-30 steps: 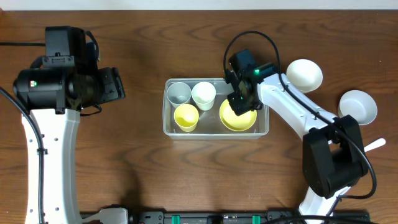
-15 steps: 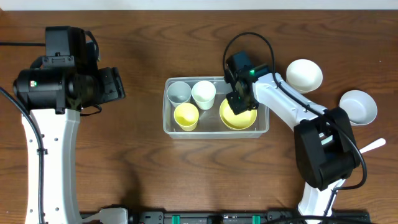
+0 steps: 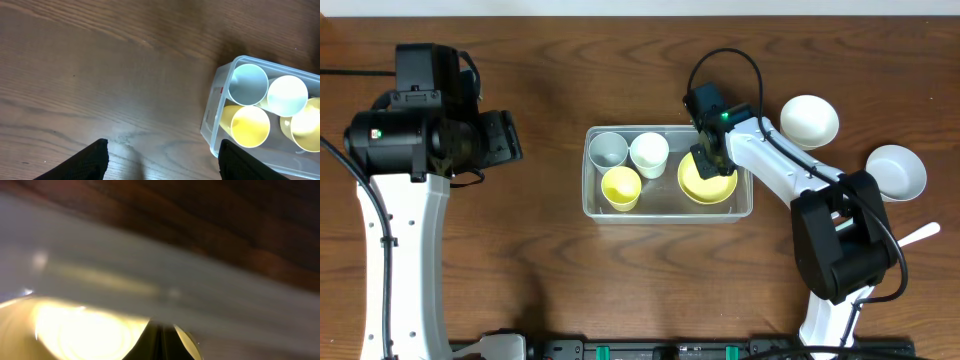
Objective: Pack container
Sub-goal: 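Open the right gripper and lift it away from the yellow bowl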
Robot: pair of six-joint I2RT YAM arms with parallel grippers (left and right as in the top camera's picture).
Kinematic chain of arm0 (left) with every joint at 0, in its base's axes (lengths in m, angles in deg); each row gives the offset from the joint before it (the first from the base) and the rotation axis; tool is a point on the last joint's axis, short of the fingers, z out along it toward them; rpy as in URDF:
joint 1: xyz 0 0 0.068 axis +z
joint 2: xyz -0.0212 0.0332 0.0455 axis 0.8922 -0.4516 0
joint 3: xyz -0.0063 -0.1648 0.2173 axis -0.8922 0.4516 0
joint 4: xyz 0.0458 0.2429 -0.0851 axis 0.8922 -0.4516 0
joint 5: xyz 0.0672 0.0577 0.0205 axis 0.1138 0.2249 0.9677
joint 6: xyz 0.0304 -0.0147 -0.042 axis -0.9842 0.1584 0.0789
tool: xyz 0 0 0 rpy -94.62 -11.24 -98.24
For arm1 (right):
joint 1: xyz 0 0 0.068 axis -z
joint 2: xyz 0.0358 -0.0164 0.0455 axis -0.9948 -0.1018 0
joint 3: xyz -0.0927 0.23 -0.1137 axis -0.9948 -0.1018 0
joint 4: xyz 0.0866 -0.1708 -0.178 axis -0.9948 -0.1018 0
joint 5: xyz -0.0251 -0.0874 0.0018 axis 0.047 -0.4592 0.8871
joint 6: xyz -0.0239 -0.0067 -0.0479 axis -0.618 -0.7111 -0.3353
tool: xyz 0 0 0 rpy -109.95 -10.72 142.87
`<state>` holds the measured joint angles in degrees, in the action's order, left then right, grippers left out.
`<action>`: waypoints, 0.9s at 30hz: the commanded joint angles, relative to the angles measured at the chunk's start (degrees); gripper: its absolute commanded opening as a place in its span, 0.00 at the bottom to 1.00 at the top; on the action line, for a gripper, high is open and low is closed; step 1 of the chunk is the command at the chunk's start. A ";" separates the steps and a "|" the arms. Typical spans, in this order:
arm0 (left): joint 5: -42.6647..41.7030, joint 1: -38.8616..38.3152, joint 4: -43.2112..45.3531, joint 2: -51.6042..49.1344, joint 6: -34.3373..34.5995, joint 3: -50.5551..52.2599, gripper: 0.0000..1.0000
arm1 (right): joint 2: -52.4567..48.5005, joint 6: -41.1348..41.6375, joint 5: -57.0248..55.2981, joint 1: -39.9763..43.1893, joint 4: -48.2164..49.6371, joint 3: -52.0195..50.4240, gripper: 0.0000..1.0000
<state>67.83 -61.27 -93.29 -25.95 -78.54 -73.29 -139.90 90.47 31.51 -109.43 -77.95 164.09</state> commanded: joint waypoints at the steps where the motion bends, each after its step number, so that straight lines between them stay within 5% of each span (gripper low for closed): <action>1: 0.02 0.31 -0.09 -0.42 0.28 0.50 0.71 | -0.94 1.49 -1.84 0.52 0.46 -0.39 0.01; 16: 0.02 0.31 0.04 -0.42 0.26 0.50 0.71 | 7.28 -3.82 9.46 -0.33 -1.40 0.90 0.14; 20: 0.02 0.31 0.04 -0.42 0.28 0.50 0.71 | 16.20 -3.87 8.83 0.28 -2.91 3.89 0.52; 27: 0.02 0.28 0.04 -0.42 0.28 0.50 0.71 | 21.73 -3.58 7.10 8.92 -5.31 9.18 0.58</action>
<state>67.80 -61.27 -93.25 -25.95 -78.54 -73.29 -118.44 87.01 39.83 -105.52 -82.39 171.67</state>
